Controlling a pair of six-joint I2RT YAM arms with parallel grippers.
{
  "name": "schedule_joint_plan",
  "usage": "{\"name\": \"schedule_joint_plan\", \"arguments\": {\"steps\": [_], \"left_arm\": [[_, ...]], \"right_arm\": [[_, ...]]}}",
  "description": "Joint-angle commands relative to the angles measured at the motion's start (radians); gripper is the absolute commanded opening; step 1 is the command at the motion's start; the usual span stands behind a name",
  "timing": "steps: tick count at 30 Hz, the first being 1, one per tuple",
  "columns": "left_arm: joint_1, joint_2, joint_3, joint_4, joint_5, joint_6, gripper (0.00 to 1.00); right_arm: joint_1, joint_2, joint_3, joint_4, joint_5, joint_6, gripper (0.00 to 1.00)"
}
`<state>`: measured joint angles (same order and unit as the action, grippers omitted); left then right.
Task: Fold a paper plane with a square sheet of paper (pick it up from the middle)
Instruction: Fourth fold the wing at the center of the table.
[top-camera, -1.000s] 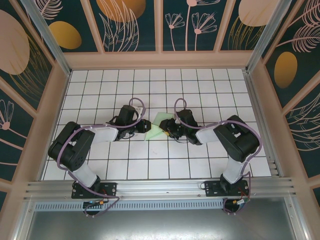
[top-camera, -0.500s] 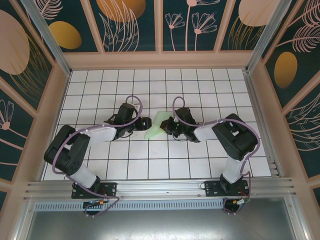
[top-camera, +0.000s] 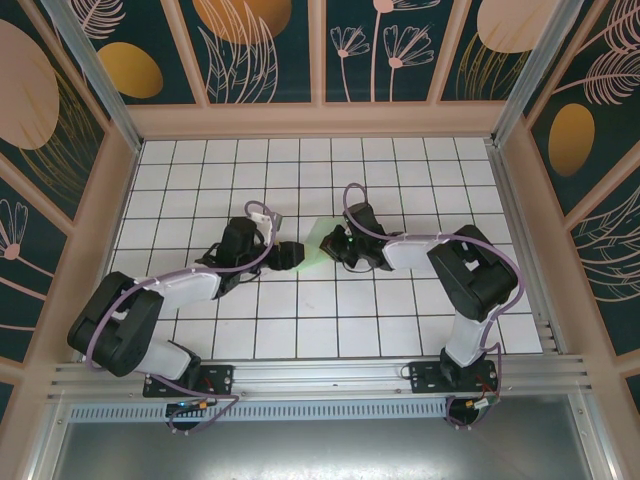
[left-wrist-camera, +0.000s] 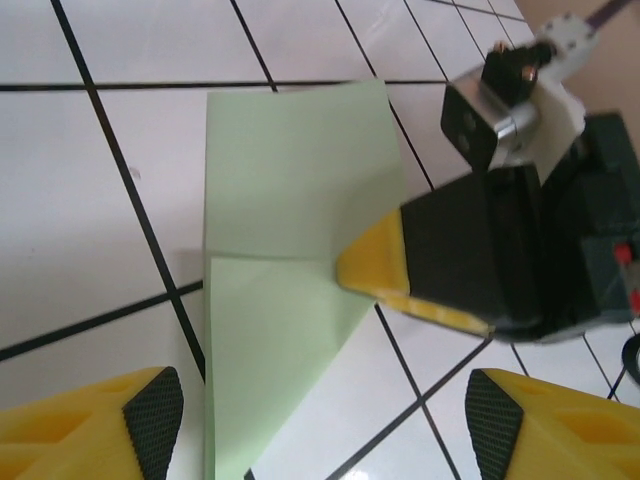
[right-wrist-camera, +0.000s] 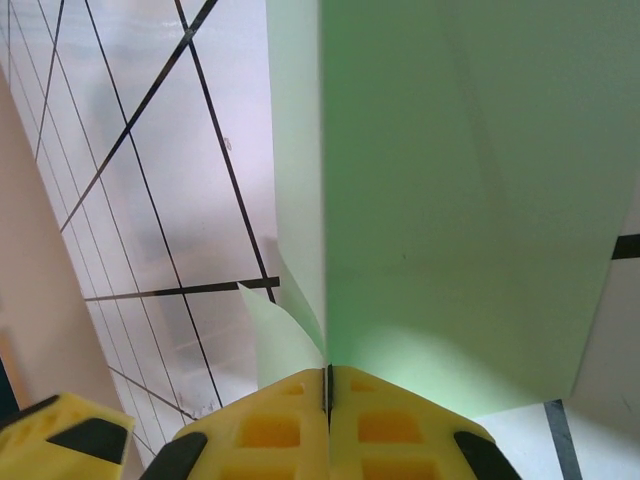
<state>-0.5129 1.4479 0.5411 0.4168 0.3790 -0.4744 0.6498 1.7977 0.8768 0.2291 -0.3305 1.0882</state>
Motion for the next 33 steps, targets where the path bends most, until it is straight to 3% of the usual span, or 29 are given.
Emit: {"name": "schedule_joint_plan", "arguments": {"steps": [1,3,6,9,15,21,33], "left_arm": [[-0.007,-0.015,-0.036,0.161,0.05,0.056,0.76],[-0.008,-0.014,-0.048,0.188,0.057,0.076,0.75],[-0.01,-0.001,-0.042,0.193,0.029,0.083,0.64],[-0.024,-0.002,-0.029,0.154,-0.062,0.113,0.63],[-0.068,0.038,0.015,0.082,-0.128,0.175,0.63],[-0.147,0.079,0.047,0.065,-0.246,0.23,0.57],[-0.175,0.165,0.024,0.121,-0.189,0.301,0.56]], "right_arm": [[0.005,-0.03,0.039,-0.087,0.012,0.022,0.03],[0.003,-0.027,0.054,-0.104,-0.002,0.034,0.03],[0.0,-0.023,0.071,-0.115,-0.03,0.058,0.01],[-0.002,-0.022,0.089,-0.134,-0.05,0.079,0.0],[-0.002,-0.01,0.122,-0.169,-0.073,0.099,0.0],[-0.004,-0.013,0.134,-0.19,-0.073,0.104,0.0],[-0.008,-0.006,0.158,-0.224,-0.089,0.118,0.0]]}}
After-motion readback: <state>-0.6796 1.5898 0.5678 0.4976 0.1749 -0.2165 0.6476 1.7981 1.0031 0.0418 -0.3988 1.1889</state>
